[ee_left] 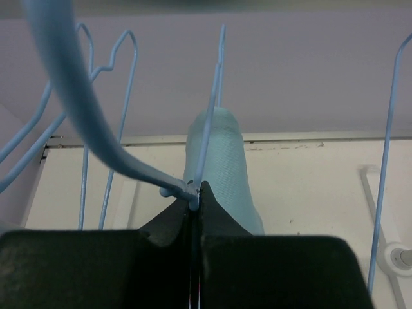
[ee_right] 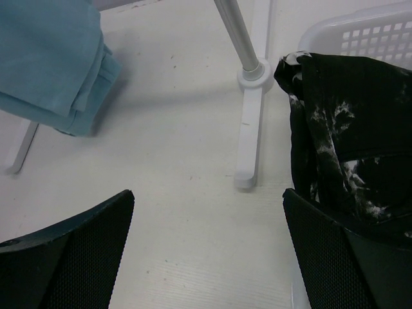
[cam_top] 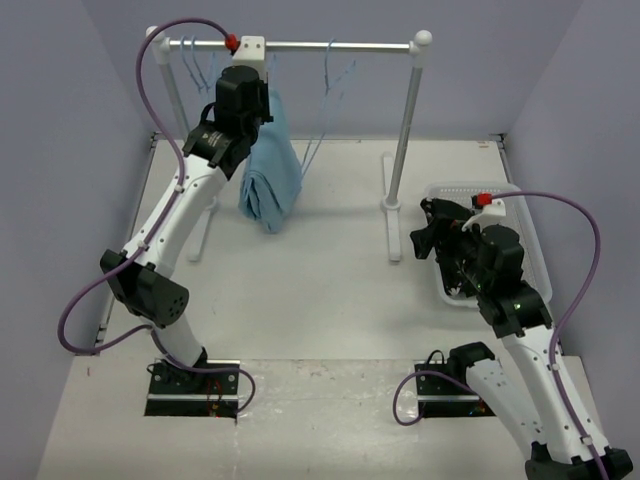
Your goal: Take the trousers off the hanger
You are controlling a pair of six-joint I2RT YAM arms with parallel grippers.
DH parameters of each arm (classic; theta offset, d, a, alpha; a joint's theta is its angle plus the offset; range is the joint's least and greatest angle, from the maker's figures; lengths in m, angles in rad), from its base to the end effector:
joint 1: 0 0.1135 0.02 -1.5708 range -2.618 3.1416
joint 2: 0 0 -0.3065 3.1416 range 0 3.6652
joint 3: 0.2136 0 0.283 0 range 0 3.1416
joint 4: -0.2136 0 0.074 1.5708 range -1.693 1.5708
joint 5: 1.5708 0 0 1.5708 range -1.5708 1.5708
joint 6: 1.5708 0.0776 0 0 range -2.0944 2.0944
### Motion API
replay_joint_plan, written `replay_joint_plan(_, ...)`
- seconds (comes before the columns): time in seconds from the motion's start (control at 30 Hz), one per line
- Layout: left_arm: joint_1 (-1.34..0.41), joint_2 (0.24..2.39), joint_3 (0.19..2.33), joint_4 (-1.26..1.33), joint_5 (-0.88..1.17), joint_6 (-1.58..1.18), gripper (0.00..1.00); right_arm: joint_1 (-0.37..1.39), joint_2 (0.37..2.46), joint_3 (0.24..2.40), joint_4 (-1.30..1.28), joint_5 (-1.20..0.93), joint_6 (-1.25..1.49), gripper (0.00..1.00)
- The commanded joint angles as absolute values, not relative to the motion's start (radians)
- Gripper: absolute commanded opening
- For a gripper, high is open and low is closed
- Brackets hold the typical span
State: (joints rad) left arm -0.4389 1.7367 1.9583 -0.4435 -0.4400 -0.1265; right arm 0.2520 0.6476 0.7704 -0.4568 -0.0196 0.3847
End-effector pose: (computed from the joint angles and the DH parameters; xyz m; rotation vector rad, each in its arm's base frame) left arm 0.4376 -0.1689 0.5034 -0.0367 1.7709 -0.0144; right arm 0.1797 0.0478 0.3421 0.1146 1.9268 0.4478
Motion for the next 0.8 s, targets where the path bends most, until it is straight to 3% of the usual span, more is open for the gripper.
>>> replay_joint_plan(0.0, -0.436, 1.687, 1.956, -0.338, -0.408, -0.089, 0.0, 0.249, 0.635, 0.818, -0.449, 0.017, 0.365, 0.99)
replay_joint_plan(0.47, -0.436, 1.62, 2.163, -0.324, -0.279, -0.043, 0.0, 0.25, 0.656, 0.807, -0.391, -0.04, 0.376, 0.99)
replay_joint_plan(0.77, -0.437, 1.505, 2.071, -0.341, -0.222, -0.061, 0.0, 0.25, 0.69, 0.801, -0.371, -0.107, 0.402, 0.99)
